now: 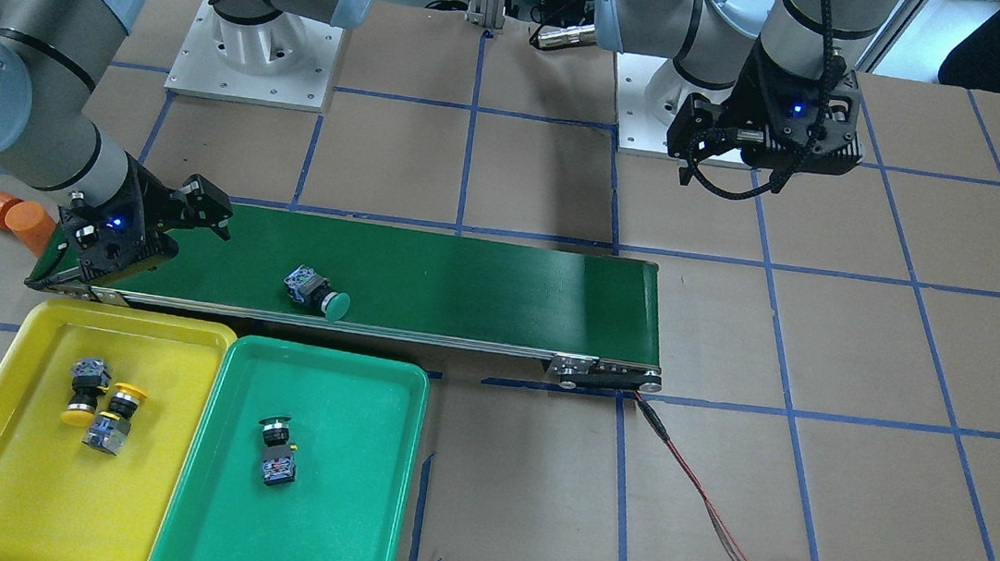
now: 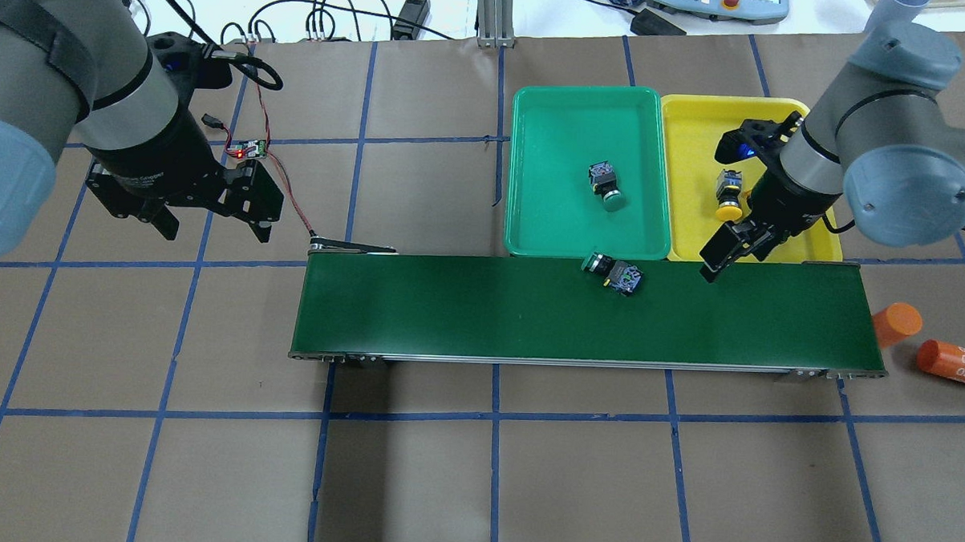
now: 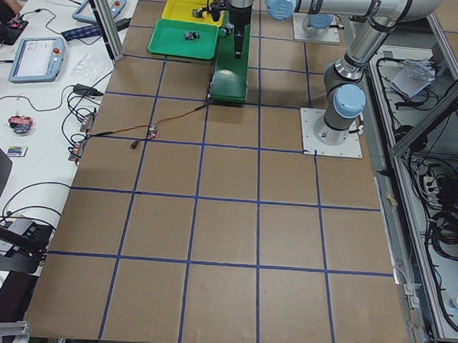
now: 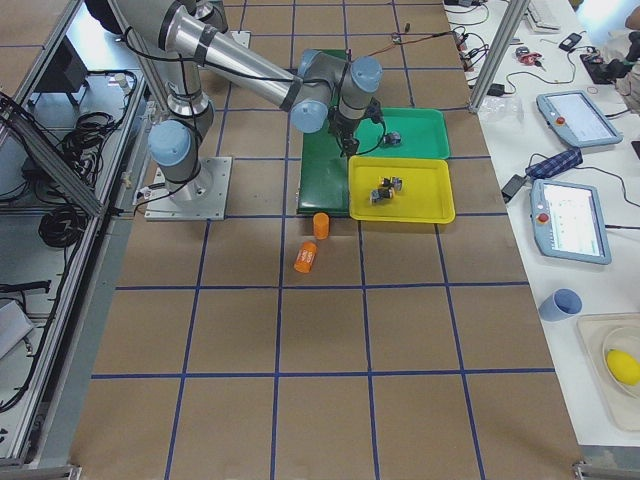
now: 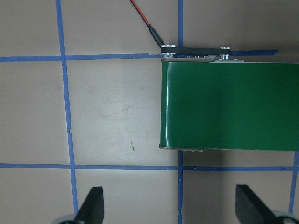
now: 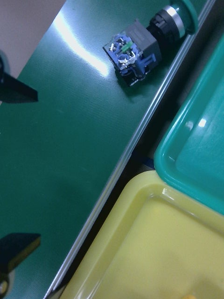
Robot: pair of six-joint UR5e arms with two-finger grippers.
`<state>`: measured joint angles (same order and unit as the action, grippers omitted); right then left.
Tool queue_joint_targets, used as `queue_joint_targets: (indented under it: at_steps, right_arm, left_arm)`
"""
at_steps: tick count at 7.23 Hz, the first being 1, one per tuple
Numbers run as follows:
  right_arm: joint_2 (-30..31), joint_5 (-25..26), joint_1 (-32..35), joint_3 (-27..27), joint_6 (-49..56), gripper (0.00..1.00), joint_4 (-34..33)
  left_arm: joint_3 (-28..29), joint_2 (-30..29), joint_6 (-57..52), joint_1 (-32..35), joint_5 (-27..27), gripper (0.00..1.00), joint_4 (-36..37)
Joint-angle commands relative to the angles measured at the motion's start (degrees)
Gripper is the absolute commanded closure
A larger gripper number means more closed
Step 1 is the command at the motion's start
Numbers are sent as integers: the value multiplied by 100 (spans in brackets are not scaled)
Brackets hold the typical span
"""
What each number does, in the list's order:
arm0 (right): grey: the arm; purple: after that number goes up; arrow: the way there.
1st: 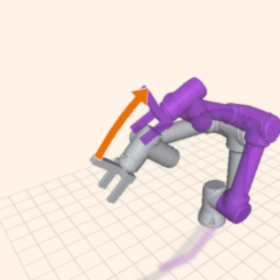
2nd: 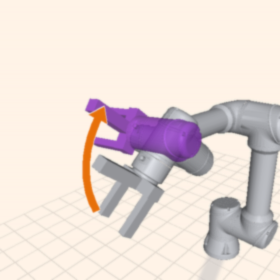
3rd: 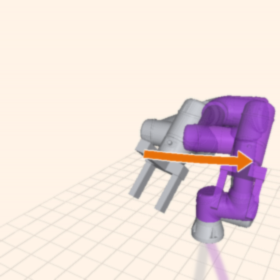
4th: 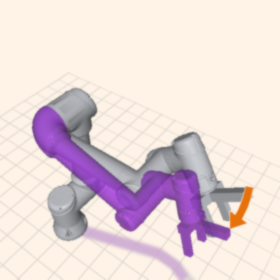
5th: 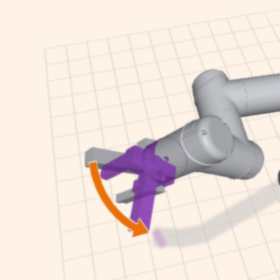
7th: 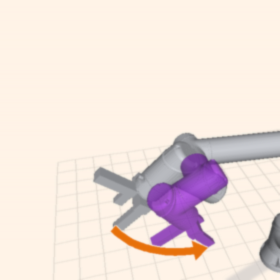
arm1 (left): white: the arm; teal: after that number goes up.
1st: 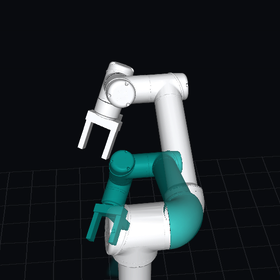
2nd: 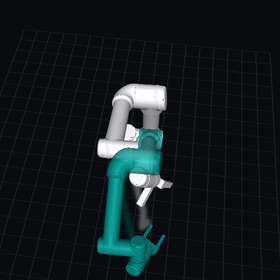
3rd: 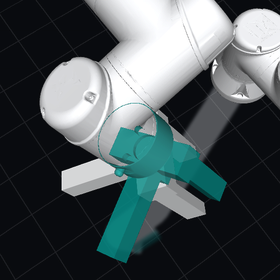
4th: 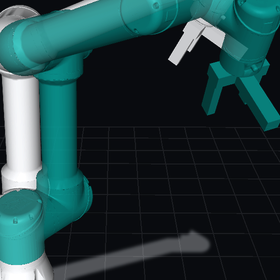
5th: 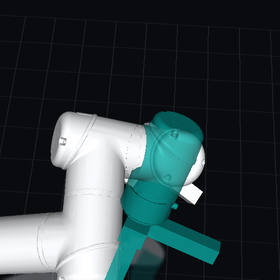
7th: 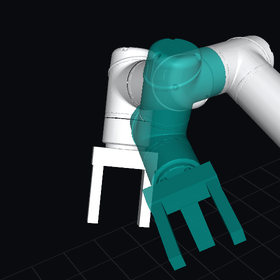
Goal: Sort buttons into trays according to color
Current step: 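Grasp the second green button with the right gripper and lift it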
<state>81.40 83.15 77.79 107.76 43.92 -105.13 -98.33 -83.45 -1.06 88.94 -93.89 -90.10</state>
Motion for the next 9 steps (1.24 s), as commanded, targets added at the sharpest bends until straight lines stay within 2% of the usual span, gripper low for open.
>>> queue_joint_targets:
  at_steps: [1, 3, 4, 5, 9]
  right_arm:
    - [16, 201, -36, 17, 1488, 3, -113]
    - [-1, 202, -10, 34, 1909, 2, -191]
    - [-36, 210, -1, 52, 2554, 2, -375]
    - [-36, 211, -1, 122, 2717, 2, -559]
    - [16, 219, 43, 596, 2404, 2, -1053]
  left_arm:
    - [-11, -5, 0, 0, 2, 0, 1]
    - [24, 13, -9, 0, -15, 0, 1]
    - [-2, 13, -9, 0, -24, 0, 1]
    - [-2, 13, -44, 0, -68, 0, 1]
    - [-10, 13, -53, 0, -77, 0, 1]
